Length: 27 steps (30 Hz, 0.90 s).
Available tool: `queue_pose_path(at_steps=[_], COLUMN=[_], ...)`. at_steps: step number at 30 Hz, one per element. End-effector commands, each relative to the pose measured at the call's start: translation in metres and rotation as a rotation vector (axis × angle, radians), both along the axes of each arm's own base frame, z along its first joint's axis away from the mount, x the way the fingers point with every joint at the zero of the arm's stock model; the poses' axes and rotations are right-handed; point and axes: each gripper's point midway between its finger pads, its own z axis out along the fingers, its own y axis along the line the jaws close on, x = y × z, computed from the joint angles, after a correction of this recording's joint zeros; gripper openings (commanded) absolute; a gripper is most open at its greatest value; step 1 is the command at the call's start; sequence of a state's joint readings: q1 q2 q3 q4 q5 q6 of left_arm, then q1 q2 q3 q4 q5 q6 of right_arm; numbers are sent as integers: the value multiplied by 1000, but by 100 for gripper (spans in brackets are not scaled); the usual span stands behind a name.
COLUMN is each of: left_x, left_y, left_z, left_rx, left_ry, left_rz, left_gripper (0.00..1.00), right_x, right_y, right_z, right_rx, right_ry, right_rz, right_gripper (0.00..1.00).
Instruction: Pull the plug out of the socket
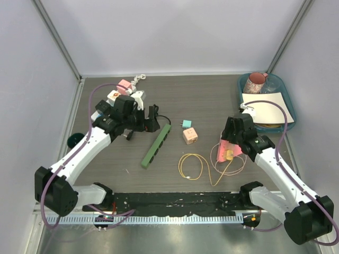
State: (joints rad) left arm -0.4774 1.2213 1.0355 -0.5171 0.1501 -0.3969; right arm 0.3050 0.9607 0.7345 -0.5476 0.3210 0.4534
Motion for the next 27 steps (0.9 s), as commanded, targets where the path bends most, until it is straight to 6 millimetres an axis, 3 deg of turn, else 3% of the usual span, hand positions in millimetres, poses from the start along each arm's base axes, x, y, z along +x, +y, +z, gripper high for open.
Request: queue_pose_path(at_steps=[1,5,9,13,24,27], left_x=[7,3,-13,-46,-72,-63], left_y=[-40,-74,-94,-130,-178,-181], left_z=[36,56,52,55,21,5], left_rx=[-184,-348,-405,-453,-398,-357], left_ry=[29,28,2,-31,-80,-74], left_rz=[-87,-223,-307,-419,-502,-462], left_gripper=[93,86,88,91,97,96], right_x=[13,11,12,9,5,3], right_y=[50,67,88,107,127,130], right_z=[34,64,91,108,140,140], right_rx=[153,251,368,451,583,590], right_ry=[-160,-269,-336,-365,-423,-416], right_rz=[214,239,258,277,292,300], right_gripper=[18,18,17,17,17,17])
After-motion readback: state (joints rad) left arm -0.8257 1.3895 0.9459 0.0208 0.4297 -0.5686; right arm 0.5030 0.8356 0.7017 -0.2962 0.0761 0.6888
